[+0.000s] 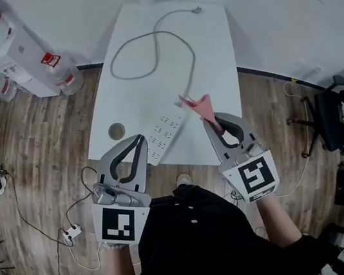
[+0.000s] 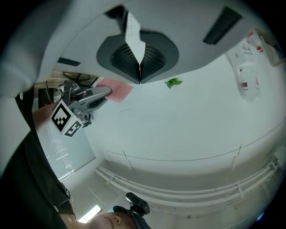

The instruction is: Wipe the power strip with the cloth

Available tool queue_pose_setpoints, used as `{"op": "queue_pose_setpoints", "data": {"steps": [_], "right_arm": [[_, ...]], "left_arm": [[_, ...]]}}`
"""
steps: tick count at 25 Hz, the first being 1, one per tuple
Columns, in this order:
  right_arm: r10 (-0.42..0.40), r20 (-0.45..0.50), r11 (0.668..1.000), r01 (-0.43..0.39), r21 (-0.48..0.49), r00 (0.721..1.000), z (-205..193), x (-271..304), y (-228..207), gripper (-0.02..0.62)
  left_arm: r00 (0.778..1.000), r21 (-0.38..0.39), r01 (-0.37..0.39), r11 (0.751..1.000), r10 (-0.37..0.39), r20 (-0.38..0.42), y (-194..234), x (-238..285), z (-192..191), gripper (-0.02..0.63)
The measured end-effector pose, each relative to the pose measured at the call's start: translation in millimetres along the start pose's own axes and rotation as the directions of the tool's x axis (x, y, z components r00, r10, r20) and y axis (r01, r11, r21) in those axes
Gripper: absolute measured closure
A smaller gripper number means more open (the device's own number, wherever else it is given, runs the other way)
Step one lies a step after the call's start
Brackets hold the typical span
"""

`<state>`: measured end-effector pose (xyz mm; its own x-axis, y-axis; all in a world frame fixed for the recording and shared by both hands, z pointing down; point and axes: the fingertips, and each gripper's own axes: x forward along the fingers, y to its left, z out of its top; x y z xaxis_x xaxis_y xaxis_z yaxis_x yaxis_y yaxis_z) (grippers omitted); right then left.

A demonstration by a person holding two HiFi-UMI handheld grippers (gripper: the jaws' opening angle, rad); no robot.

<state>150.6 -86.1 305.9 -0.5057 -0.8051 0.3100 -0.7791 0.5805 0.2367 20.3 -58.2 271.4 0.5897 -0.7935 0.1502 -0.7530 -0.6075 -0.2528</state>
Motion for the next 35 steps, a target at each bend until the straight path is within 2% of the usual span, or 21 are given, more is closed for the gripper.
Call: {"op": "queue_pose_setpoints", "data": {"steps": [10, 23, 35], "right_arm": [[0.054, -0.017, 0.999, -0.054, -0.004, 0.998, -11, 16, -28, 0.548], [0.034, -0.047, 0.999, -0.033, 0.017, 0.998, -34, 36, -32, 0.548], [0.021, -0.159, 0.998, -0.012, 0.060, 0.987, -79, 70, -34, 0.548]], "left_arm": [[0.998, -0.028, -0.066, 0.997, 0.065, -0.026, 3, 27, 2, 0.591], [0.998, 0.000, -0.058, 0.998, 0.058, -0.036, 15, 31, 1, 0.591], [0.996, -0.018, -0.050, 0.999, 0.048, -0.074, 37, 30, -18, 0.591]]}}
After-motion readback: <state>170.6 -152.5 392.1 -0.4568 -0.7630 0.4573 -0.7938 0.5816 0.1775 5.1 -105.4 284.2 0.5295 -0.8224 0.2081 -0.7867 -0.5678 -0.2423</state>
